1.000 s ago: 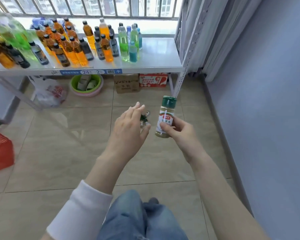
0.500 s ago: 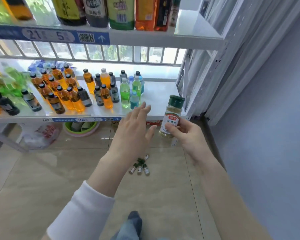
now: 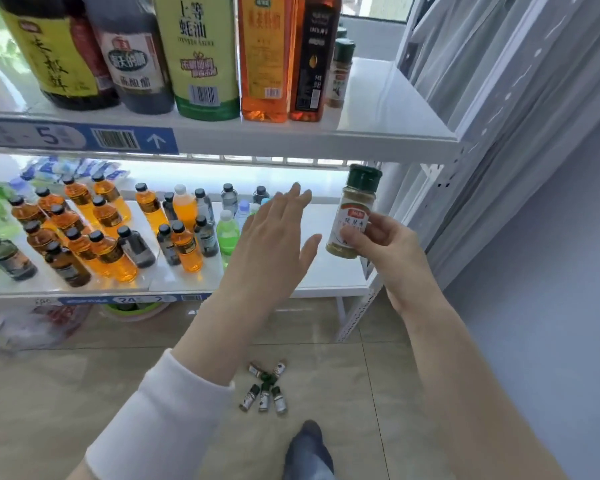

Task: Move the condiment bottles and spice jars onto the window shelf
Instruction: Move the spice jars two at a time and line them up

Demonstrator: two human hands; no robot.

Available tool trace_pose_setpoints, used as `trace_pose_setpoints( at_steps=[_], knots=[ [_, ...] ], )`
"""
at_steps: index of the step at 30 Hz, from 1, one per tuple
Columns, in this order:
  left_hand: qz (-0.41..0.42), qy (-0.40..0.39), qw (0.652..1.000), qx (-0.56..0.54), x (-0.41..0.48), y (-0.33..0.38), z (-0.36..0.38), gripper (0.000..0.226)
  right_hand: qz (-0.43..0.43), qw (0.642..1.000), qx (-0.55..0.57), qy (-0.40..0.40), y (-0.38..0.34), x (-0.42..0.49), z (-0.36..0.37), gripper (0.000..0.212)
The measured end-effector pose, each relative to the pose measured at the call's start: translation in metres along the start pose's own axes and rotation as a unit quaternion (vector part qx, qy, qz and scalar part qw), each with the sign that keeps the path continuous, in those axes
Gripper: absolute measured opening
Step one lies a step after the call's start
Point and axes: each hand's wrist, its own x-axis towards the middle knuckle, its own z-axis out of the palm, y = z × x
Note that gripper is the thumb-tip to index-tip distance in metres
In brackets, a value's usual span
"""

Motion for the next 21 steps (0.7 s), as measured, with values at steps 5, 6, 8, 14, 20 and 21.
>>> trace_pose_setpoints(
  at_steps=[5, 6, 8, 14, 20, 21],
  knots=[
    [0.003, 0.035, 0.999, 0.013, 0.077, 0.021, 0.015, 0.057, -0.04, 0.999, -0.009, 0.003, -0.019, 0.079, -0.039, 0.023],
    [0.005, 0.04, 0.999, 0.02, 0.091, 0.024, 0.017, 0.057, -0.049, 0.999, -0.005, 0.002, -0.024, 0.095, -0.046, 0.022],
    [0.009, 0.066, 0.997, 0.034, 0.116, 0.027, 0.023, 0.055, -0.068, 0.998, -0.01, -0.008, -0.035, 0.128, -0.056, 0.024],
    [0.0, 0.124, 0.99, 0.064, 0.162, 0.021, 0.04, 0.053, -0.109, 0.991, -0.066, -0.045, -0.055, 0.22, -0.05, 0.036],
    [-0.019, 0.133, 0.988, 0.075, 0.18, 0.013, 0.046, 0.054, -0.123, 0.983, -0.115, -0.068, -0.049, 0.261, -0.034, 0.043],
    [-0.018, 0.135, 0.988, 0.074, 0.181, 0.012, 0.046, 0.054, -0.124, 0.982, -0.124, -0.069, -0.047, 0.264, -0.033, 0.043]
  ],
)
